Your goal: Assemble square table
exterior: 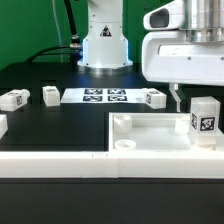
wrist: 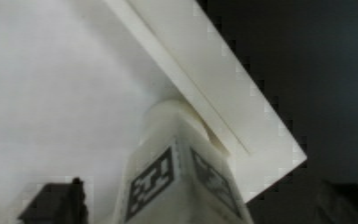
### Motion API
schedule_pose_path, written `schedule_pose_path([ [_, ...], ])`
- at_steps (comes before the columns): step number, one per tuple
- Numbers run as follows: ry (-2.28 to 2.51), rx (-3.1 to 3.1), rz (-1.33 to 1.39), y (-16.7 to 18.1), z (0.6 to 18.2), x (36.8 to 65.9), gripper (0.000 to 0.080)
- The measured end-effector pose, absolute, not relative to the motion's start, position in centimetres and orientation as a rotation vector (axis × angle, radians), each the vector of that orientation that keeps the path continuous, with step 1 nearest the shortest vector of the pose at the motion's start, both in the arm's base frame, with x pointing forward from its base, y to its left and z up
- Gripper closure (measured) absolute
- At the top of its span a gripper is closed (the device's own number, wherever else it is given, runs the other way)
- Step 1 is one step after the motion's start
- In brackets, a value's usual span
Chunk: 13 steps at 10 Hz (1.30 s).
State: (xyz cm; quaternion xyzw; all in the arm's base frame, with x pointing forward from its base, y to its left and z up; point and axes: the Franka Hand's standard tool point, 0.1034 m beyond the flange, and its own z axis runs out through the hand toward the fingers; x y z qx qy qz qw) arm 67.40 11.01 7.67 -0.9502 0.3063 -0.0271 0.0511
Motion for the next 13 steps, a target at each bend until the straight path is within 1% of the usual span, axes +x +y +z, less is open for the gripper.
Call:
schedule_pose_path([
  [1, 0.821, -2.933, -0.089, 10.86, 7.68, 67.42, 0.015],
  [3, 0.197, -3.092, -0.135, 10.02, 7.98, 68.07, 0.015],
  [5, 0.248, -3.085, -0.135, 10.19, 7.98, 68.06, 0.015],
  [6, 0.247, -3.085, -0.135, 10.16, 7.98, 68.06, 0.028],
  [7, 0.398, -3.059, -0.129, 10.28, 7.97, 68.05, 0.0428],
  [8, 0.509, -3.04, -0.125, 10.29, 7.97, 68.04, 0.0428],
  [9, 0.592, -3.024, -0.123, 10.2, 7.96, 68.04, 0.051],
  [13, 1.42, -2.713, -0.102, 9.87, 7.81, 67.92, 0.0509],
])
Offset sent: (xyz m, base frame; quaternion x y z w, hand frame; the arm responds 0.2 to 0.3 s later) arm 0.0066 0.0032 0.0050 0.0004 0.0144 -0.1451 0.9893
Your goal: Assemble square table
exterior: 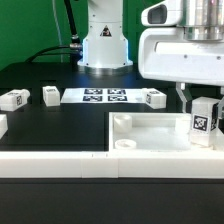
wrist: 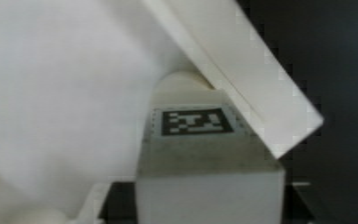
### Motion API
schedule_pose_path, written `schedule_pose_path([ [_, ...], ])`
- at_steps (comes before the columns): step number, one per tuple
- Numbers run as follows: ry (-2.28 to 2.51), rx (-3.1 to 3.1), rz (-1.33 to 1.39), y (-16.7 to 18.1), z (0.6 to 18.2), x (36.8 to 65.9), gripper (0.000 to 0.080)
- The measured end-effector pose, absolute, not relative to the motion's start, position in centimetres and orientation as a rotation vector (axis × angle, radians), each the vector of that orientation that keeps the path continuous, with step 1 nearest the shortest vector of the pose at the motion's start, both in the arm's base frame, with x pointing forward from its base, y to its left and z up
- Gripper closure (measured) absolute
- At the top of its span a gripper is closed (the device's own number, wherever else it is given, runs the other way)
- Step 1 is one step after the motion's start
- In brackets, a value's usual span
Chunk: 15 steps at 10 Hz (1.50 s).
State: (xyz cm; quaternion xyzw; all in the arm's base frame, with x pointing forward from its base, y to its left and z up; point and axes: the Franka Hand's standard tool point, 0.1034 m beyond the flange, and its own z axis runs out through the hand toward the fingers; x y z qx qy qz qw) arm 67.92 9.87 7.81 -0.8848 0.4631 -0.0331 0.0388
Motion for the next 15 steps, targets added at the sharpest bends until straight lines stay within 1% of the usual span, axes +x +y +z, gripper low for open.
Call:
schedule_pose_path([
  [2, 1.789, -2.431, -0.067, 9.5, 7.7, 67.7, 0.0509],
  [3, 1.893, -2.339, -0.045, 9.5, 7.7, 67.6, 0.0509],
  [7, 2.133, -2.105, -0.006, 9.4, 7.7, 67.5, 0.0503],
  [8, 2.114, -2.132, -0.009, 9.6, 7.6, 67.4, 0.0503],
  [9, 1.944, -2.33, -0.018, 10.2, 7.7, 67.1, 0.0283],
  [10, 1.83, -2.427, -0.048, 10.9, 7.8, 67.2, 0.0283],
  [11, 1.679, -2.552, -0.06, 11.4, 7.9, 67.2, 0.0178],
  [12, 1.605, -2.6, -0.066, 11.7, 8.0, 67.2, 0.0158],
  [13, 1.533, -2.645, -0.07, 11.5, 8.0, 67.2, 0.0158],
  [15, 1.232, -2.804, -0.088, 11.2, 8.0, 67.2, 0.0151],
])
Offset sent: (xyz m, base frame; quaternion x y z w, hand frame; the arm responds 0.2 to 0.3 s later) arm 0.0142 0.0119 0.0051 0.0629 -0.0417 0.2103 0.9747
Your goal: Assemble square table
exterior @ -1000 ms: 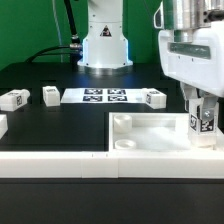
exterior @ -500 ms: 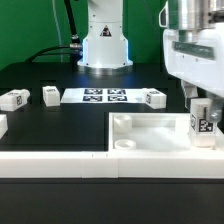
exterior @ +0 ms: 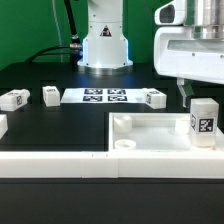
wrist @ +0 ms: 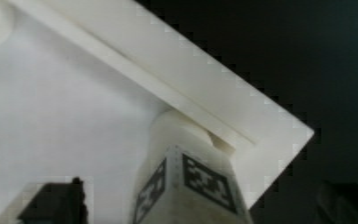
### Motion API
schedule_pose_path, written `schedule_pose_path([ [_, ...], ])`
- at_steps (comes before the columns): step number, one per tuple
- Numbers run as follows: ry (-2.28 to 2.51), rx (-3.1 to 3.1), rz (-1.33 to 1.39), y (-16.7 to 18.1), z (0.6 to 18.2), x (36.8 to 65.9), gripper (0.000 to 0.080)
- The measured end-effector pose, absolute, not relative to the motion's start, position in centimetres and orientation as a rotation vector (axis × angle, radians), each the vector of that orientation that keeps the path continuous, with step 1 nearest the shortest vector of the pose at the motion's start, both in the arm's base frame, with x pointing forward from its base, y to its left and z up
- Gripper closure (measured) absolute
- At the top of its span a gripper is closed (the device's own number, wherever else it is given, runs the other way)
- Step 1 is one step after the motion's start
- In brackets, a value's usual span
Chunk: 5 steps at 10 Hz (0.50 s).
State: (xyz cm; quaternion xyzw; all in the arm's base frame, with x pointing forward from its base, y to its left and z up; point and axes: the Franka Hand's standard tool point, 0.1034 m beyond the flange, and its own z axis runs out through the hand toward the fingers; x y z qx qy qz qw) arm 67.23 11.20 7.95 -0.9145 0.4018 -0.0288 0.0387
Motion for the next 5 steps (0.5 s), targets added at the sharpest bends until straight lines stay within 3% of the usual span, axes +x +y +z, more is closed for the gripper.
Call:
schedule_pose_path([
  [4, 0.441, -3.072, -0.135, 10.21, 7.23, 67.46, 0.015],
  [5, 0.44, -3.073, -0.136, 10.08, 7.26, 67.5, 0.015],
])
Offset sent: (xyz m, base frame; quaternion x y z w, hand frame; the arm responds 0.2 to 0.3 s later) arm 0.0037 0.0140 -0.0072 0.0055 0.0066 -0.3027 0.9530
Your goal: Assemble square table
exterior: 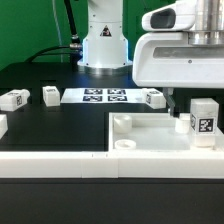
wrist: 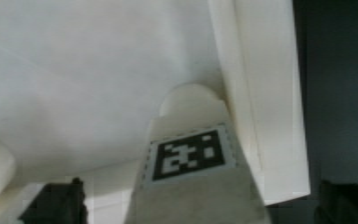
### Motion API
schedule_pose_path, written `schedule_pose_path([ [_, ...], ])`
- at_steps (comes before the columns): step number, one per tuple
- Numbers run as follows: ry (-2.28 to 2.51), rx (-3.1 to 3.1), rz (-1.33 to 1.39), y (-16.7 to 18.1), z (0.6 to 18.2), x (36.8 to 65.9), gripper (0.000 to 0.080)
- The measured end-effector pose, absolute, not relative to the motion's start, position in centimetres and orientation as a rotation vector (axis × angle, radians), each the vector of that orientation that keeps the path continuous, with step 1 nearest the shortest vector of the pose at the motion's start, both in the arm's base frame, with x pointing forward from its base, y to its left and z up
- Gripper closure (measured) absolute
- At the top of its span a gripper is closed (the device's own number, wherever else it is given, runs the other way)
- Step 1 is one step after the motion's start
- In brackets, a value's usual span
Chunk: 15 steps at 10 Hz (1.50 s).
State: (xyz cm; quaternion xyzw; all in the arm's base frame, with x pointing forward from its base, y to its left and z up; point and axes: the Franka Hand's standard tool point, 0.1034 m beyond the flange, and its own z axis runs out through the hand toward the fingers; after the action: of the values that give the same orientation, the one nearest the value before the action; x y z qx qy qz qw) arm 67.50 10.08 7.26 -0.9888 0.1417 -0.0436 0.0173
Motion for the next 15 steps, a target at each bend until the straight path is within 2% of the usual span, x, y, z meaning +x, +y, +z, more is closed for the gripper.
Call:
schedule_pose_path([
  [1, 0.444, -3.072, -0.135, 10.1, 7.2, 67.5, 0.015],
  [3, 0.526, -3.053, -0.132, 10.1, 7.2, 67.5, 0.0424],
  [4, 0.662, -3.022, -0.129, 10.2, 7.2, 67.5, 0.0424],
  [5, 0.761, -2.996, -0.126, 10.2, 7.2, 67.5, 0.0513],
  [8, 1.138, -2.854, -0.107, 10.2, 7.2, 67.5, 0.0512],
  [12, 2.134, -2.084, 0.009, 11.2, 7.2, 67.7, 0.0512],
  [15, 2.352, -1.754, 0.038, 11.2, 7.1, 67.9, 0.0512],
])
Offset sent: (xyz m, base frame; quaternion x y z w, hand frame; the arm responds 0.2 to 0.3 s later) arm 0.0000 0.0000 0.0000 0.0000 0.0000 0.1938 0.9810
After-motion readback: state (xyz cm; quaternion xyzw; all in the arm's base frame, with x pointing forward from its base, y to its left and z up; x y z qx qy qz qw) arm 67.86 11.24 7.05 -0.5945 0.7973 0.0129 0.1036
